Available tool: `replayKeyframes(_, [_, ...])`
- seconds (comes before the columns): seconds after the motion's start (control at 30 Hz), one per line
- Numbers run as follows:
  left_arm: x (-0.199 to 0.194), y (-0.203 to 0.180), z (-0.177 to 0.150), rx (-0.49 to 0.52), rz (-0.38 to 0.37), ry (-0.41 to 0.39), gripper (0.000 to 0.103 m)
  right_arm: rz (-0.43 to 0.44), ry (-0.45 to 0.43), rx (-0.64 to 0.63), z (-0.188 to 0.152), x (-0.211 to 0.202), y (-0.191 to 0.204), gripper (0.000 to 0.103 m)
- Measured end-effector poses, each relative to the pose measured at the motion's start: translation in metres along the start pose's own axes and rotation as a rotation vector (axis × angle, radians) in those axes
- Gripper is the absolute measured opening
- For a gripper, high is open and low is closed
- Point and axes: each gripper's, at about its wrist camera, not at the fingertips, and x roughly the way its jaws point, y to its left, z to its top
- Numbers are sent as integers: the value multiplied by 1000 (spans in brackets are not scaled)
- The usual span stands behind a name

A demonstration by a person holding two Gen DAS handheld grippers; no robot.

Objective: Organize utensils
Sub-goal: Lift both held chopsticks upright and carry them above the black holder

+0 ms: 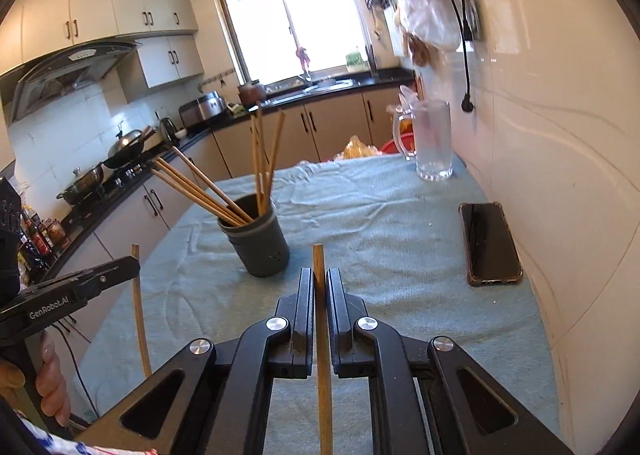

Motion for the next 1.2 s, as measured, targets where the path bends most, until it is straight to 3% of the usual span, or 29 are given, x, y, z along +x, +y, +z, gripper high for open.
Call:
replayKeyframes(0.6, [-46, -13, -3, 30, -21, -80, 7, 12, -78, -66, -1, -37, 27, 6])
replayKeyframes(1.2, [-46, -12, 19, 47, 1, -109, 6, 5, -103, -90, 15, -34, 34, 6])
